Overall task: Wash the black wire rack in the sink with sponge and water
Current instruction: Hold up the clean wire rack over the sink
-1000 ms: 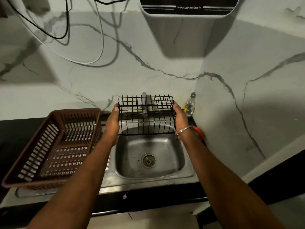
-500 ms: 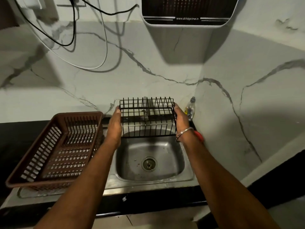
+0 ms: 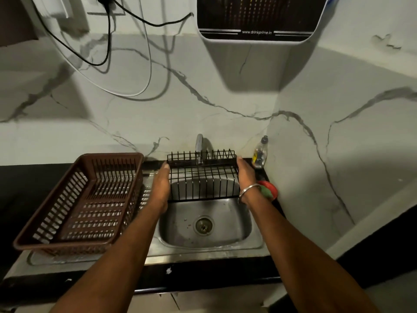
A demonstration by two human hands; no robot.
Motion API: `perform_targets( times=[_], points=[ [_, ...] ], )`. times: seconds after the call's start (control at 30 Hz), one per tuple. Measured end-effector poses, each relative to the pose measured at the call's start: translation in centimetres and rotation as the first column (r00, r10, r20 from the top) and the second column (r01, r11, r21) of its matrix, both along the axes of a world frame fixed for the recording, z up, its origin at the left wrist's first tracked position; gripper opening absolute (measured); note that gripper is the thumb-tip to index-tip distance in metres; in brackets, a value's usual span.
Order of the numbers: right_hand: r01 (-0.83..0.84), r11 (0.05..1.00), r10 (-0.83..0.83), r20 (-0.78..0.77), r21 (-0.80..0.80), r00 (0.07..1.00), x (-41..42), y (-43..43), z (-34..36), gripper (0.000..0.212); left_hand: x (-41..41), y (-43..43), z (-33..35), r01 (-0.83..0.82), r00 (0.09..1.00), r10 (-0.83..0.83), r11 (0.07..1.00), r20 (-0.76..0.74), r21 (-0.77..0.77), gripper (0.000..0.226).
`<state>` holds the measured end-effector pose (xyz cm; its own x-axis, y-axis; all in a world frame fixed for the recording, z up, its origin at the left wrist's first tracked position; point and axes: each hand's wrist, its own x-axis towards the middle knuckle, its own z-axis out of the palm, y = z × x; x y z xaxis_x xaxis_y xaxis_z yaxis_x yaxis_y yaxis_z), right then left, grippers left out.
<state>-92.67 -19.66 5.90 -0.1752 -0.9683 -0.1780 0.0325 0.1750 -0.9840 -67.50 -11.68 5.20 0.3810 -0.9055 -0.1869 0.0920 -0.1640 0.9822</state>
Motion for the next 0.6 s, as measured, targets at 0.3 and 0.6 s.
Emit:
perform_targets(
  times=[0.3,0.6],
  points=[
    [-0.078,0.997,0.078,-0.005,-0.028,0.997,1.6,-1.1,2.1,0.044,1.6,-0.2,-0.4,-0.124,0.992,0.124,0.992,-0.015,-0.037,0.074],
    [-0.262,0.952,0.258,-0.045,-0.157,0.965,12.0,-4.9,4.5,0.013,7.2,4.0,3.1,-0.366,0.929,0.369,0.927,0.019,-0.081,0.058]
  ],
)
